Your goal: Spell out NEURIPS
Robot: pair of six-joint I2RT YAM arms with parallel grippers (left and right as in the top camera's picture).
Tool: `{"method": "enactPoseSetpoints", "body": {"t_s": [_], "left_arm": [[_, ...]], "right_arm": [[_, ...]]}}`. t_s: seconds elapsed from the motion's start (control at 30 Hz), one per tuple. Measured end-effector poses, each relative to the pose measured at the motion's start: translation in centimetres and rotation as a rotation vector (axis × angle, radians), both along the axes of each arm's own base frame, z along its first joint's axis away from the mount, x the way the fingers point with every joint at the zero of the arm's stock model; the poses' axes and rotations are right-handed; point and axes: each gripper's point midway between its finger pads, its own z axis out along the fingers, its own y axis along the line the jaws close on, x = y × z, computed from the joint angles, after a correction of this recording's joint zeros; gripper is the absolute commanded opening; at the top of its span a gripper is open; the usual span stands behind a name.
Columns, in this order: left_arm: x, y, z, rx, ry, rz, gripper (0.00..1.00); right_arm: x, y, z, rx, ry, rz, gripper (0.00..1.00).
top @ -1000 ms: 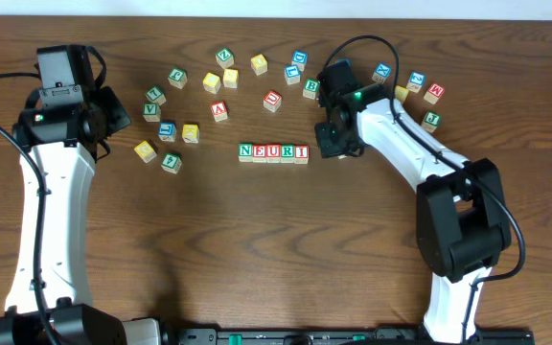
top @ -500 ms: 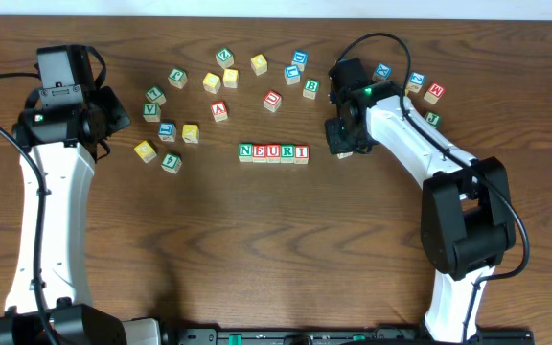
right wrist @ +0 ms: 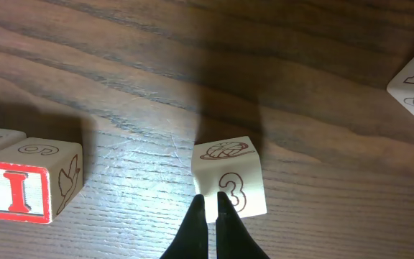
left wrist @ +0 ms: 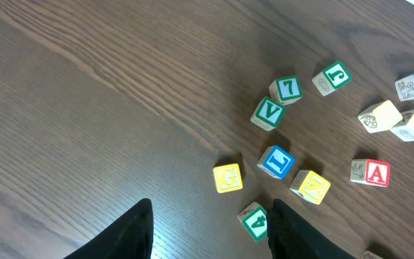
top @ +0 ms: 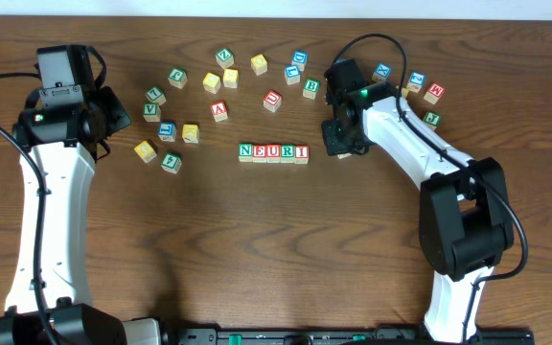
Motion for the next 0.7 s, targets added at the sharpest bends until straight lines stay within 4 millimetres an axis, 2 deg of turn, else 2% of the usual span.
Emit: {"method": "enactPoseSetpoints", "body": {"t_s": [0.7], "left_arm": [[0.00,0.00,0.00,0.000,0.000,0.000,0.50]], "right_arm": [[0.13,0.27,-0.20,0.010,-0.008,0.025,0.01]]}}
